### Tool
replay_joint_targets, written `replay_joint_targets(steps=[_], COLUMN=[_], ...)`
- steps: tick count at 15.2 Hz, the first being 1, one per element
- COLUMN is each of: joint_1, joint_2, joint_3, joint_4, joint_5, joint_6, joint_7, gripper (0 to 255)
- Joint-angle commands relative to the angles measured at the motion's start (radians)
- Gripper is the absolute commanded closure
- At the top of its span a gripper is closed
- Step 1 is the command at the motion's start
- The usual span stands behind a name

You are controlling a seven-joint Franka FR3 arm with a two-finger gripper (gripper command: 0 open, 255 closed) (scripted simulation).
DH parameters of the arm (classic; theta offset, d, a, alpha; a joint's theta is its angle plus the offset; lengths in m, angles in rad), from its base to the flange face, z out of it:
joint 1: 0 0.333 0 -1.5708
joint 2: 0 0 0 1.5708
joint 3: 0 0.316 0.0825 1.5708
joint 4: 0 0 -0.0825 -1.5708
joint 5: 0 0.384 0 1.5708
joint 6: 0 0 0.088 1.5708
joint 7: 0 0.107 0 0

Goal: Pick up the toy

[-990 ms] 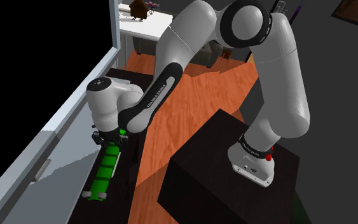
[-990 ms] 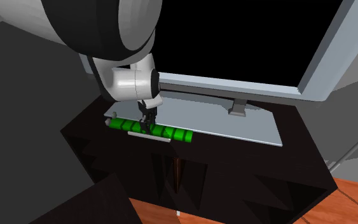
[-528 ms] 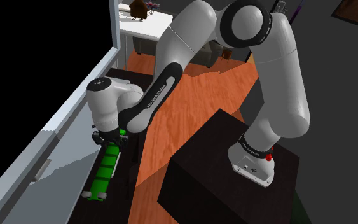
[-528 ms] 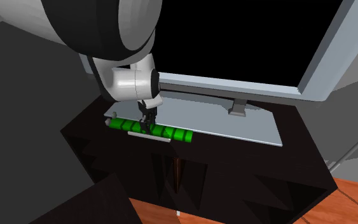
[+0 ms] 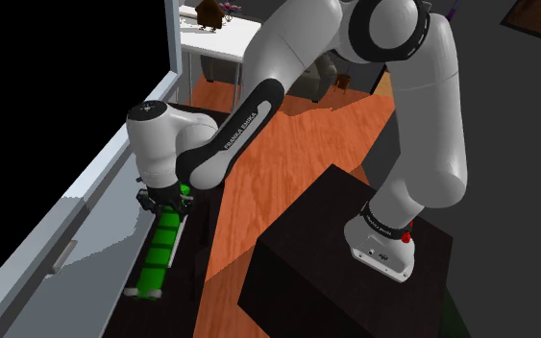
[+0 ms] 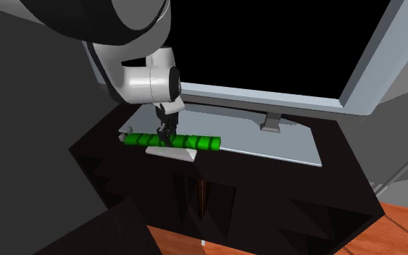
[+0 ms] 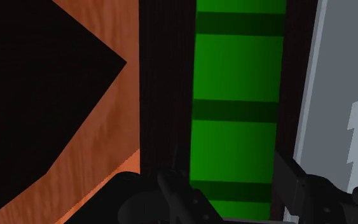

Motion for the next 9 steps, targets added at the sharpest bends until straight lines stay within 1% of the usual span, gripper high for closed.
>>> replay_joint_targets(steps=[1,7,9], joint_1=[-0.008,-0.035,-0.036], joint_2=[-0.02,-0.082,-0.083], joint_3=[0.012,0.048,0.048], joint_4=[-0.003,-0.013,-0.013], joint_5=[0.012,0.053,0.054], joint_6=[-0.015,-0.065,-0.066], joint_7=[-0.008,-0.033,-0.034], gripper=[255,255,255])
